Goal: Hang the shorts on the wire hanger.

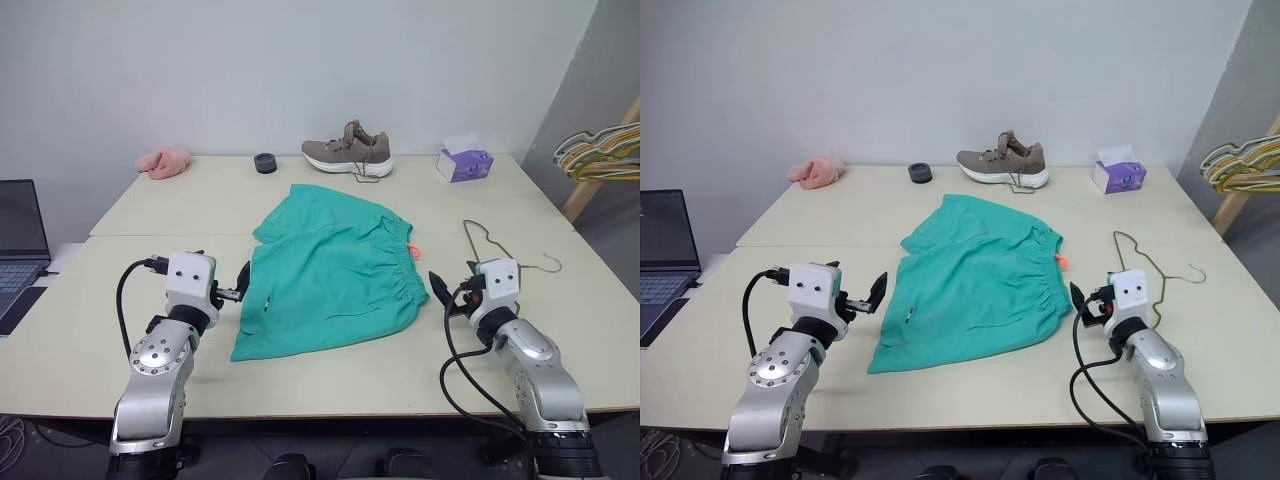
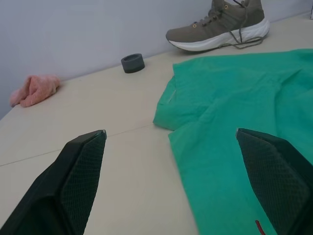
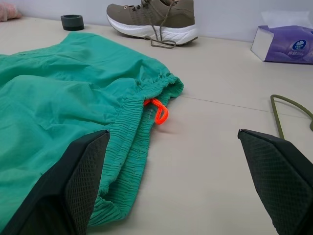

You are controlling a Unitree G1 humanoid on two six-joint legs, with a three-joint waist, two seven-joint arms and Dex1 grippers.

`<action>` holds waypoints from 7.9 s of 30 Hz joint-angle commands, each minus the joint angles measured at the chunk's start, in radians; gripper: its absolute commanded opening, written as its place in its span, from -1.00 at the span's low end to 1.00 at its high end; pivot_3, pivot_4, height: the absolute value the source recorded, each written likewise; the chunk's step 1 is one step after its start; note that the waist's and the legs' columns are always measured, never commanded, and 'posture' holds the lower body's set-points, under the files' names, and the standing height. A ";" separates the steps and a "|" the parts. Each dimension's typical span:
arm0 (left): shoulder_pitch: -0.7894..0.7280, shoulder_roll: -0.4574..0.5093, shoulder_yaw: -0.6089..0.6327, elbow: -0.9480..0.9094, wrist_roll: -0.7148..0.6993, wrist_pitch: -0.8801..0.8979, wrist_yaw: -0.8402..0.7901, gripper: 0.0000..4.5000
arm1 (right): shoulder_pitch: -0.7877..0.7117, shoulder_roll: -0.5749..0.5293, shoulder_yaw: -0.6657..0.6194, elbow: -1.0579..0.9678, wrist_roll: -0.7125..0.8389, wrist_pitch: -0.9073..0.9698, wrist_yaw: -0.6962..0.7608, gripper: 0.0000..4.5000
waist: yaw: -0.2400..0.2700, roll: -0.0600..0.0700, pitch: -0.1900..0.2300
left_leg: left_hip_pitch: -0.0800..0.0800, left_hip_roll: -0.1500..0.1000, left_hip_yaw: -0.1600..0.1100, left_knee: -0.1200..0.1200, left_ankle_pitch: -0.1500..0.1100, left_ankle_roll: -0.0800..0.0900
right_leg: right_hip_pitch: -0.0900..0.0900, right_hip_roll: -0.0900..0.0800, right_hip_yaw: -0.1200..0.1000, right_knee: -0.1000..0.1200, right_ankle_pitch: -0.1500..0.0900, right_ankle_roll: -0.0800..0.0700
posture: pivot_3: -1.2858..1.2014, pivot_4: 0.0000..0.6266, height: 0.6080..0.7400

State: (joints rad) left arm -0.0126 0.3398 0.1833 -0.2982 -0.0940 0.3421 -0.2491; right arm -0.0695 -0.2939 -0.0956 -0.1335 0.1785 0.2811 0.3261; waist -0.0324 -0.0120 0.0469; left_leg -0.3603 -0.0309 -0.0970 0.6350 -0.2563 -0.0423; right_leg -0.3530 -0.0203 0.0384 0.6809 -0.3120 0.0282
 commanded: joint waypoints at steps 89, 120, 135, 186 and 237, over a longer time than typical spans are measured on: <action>-0.184 0.552 -0.252 0.387 0.044 -0.341 -0.788 -1.00 | -0.438 -0.259 0.469 0.402 -0.394 -0.470 0.509 -0.20 | -0.055 0.000 0.003 | -0.002 0.004 0.001 0.000 -0.001 0.000 | -0.003 0.002 -0.001 0.000 0.003 -0.005 | -0.04 -1.00 1.00; 0.310 0.886 -0.177 -0.078 -0.266 -0.140 -1.250 -1.00 | -0.182 -0.694 0.504 -0.366 0.022 0.016 1.079 -0.99 | -0.052 0.003 0.007 | 0.003 0.006 0.002 0.000 -0.001 0.002 | 0.000 0.002 -0.002 0.000 -0.001 -0.003 | -0.05 -1.00 1.00; 0.231 0.750 -0.100 -0.148 -0.453 0.102 -1.103 0.81 | -0.214 -0.663 0.296 -0.438 0.336 0.293 1.016 0.35 | -0.051 -0.002 0.010 | 0.003 0.006 0.001 0.000 -0.002 0.001 | 0.000 0.002 -0.002 0.000 -0.001 -0.003 | -0.05 -1.00 1.00; -0.281 0.442 -0.156 0.235 -0.233 -0.004 -0.734 1.00 | -0.571 -0.328 0.135 0.849 -0.188 0.002 0.159 -1.00 | -0.108 -0.016 -0.002 | 0.012 0.003 0.007 0.010 -0.003 0.005 | 0.016 0.001 0.007 -0.004 0.006 0.007 | -0.09 -1.00 1.00; -0.293 0.553 -0.162 0.099 -0.586 0.549 -0.951 -0.98 | -0.541 -0.346 0.413 0.159 -0.502 -0.718 0.365 -1.00 | -0.134 -0.001 0.002 | -0.003 0.004 0.003 0.010 -0.004 0.004 | -0.001 0.002 0.004 0.000 0.004 0.004 | -0.11 -1.00 1.00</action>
State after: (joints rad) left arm -0.2867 0.8962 0.0031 -0.1722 -0.6568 0.8982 -1.1906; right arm -0.6022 -0.6468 0.3336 0.0643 -0.3263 -0.4158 0.6962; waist -0.1662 -0.0131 0.0491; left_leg -0.3635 -0.0274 -0.0938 0.6449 -0.2605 -0.0380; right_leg -0.3539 -0.0184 0.0429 0.6809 -0.3081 0.0320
